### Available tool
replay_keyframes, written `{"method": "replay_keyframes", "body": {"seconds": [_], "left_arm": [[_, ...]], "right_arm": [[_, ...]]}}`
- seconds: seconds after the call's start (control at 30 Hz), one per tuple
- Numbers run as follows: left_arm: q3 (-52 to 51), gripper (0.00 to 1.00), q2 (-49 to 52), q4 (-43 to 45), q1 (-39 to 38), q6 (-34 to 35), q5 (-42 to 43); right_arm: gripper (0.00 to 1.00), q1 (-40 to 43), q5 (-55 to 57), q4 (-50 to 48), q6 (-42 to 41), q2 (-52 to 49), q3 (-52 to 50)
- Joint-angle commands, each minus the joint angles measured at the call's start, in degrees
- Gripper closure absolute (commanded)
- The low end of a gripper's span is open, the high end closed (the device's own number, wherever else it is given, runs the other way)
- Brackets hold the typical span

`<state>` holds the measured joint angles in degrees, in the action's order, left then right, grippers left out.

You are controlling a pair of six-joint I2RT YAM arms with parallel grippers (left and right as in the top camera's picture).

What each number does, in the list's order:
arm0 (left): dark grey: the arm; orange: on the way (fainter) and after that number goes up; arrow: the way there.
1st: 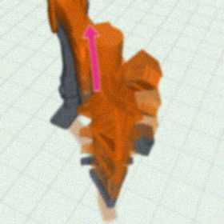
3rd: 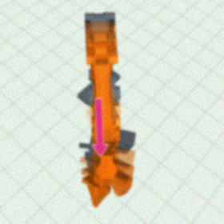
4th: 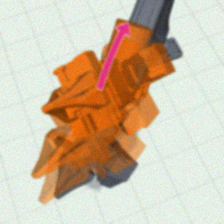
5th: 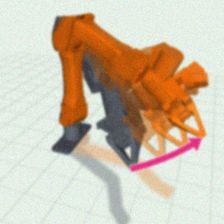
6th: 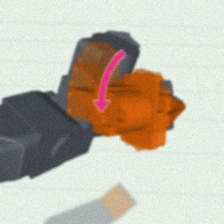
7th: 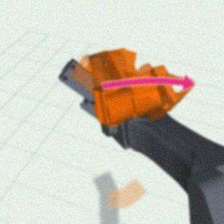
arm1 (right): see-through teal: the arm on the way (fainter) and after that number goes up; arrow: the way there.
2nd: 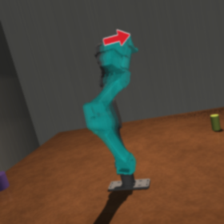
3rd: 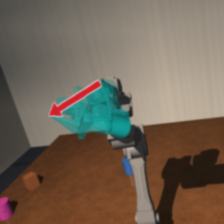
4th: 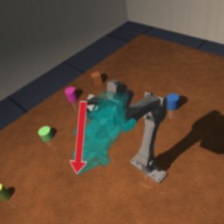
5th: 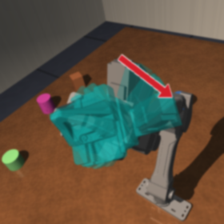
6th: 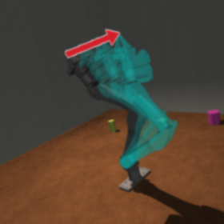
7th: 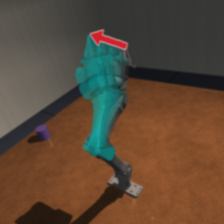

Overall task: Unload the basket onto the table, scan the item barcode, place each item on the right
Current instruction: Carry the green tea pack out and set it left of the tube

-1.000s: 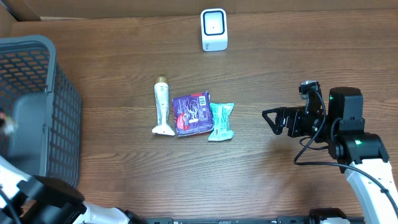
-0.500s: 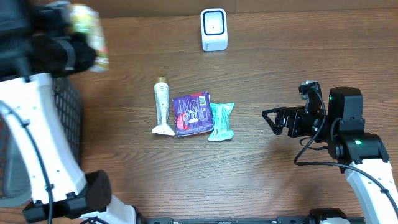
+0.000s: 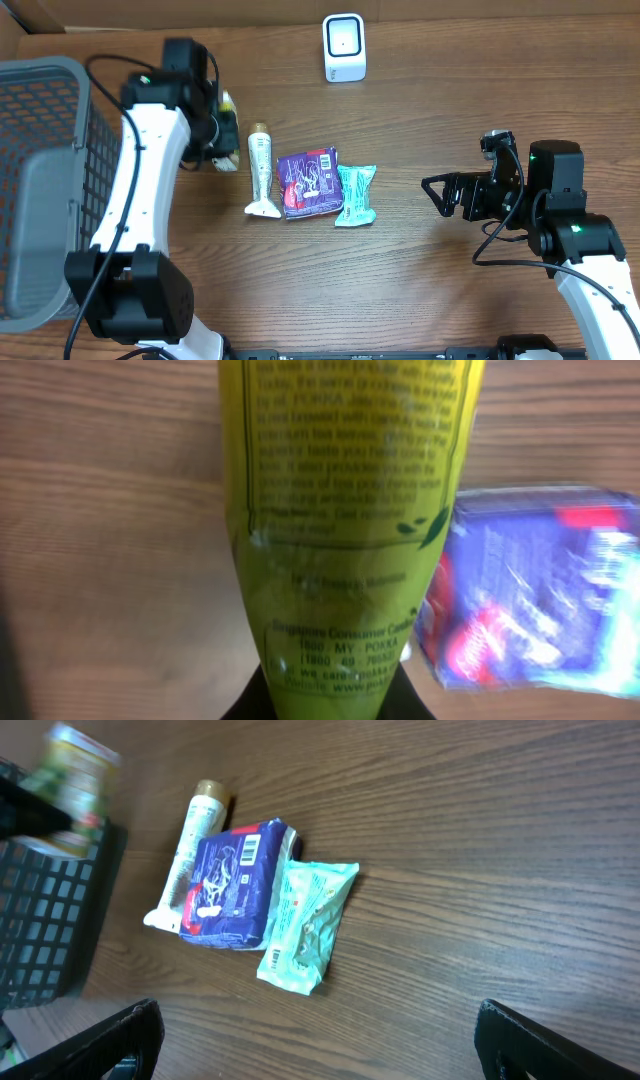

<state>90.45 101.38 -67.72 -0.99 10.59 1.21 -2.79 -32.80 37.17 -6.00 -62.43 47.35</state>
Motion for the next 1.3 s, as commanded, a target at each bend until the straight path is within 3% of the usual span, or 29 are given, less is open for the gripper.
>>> {"method": "replay_keyframes", "body": {"seconds": [0.0, 0.13, 0.37, 0.83, 0.9, 0.97, 1.1, 1.27], "left_arm": [[-7.82, 0.96, -0.42, 7.98, 0.33, -1.53, -2.03], [-18.12, 0.96, -0.42, 21.16, 0.33, -5.77, -2.03], [-32.76, 0.95, -0.39, 38.25, 0.09, -4.15, 1.33], [-36.46, 0.93, -0.42, 42.45, -5.09, -4.11, 14.32], [-36.46, 0.83, -0.39, 42.49, -6.4, -2.97, 14.21], [-36.44, 0.6, -0.42, 42.27, -7.28, -1.66, 13.73], [-35.26, 0.46, -0.63, 39.3, -6.91, -0.04, 11.02], [-26.86, 0.22, -1.92, 27.87, -4.22, 0.24, 6.97]], "right_arm": [[0.0, -0.42, -0.17, -0.17, 0.09, -0.02, 1.79], [0.0, -0.42, 0.94, -0.04, 0.09, -0.02, 1.79], [0.0, -0.42, 1.2, 0.44, 0.09, -0.02, 1.79], [0.0, -0.42, 1.18, 0.81, 0.07, -0.02, 1.79], [0.0, -0.42, 1.18, 0.92, 0.07, -0.02, 1.79], [0.0, -0.42, 1.18, 1.07, 0.07, -0.02, 1.79], [0.0, -0.42, 1.14, 0.96, 0.02, -0.02, 1.79], [0.0, -0.42, 1.14, 0.44, 0.0, -0.02, 1.79]]}}
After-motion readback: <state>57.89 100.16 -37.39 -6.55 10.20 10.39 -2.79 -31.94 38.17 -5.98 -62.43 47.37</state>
